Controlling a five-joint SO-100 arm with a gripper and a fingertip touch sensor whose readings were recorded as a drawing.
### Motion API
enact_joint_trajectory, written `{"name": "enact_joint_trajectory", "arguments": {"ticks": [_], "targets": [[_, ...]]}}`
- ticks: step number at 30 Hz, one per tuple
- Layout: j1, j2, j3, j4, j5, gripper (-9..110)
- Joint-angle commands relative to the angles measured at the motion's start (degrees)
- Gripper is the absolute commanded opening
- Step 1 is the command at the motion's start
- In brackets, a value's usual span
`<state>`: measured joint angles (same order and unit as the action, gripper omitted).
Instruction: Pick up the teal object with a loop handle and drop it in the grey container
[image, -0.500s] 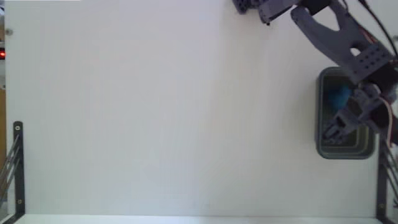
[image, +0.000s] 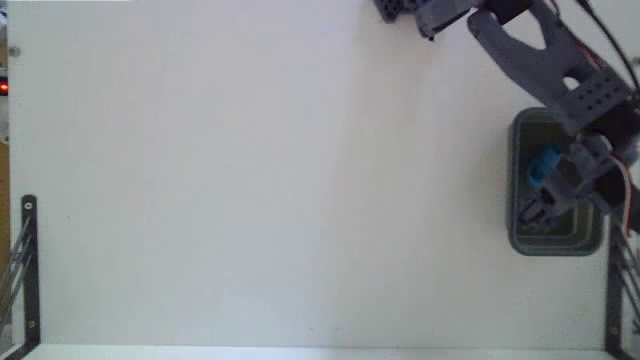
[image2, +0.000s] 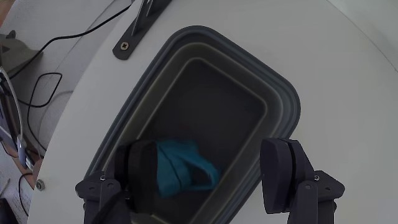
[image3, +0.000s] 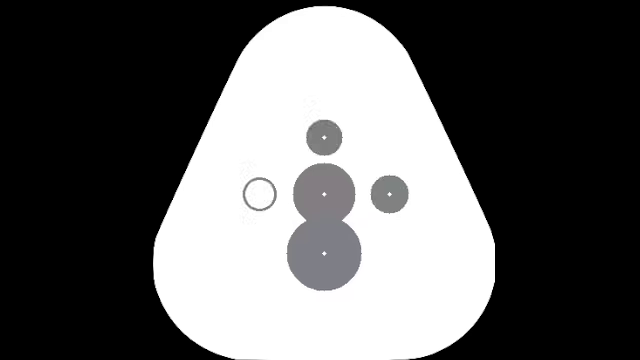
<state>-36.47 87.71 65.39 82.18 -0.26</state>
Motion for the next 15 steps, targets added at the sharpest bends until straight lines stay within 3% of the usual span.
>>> {"name": "enact_joint_trajectory", "arguments": {"ticks": [1, 15], "targets": [[-0.93, 5.39, 0.51, -0.48, 0.26, 110], [0.92, 7.81, 2.91, -0.46, 0.26, 110]]}}
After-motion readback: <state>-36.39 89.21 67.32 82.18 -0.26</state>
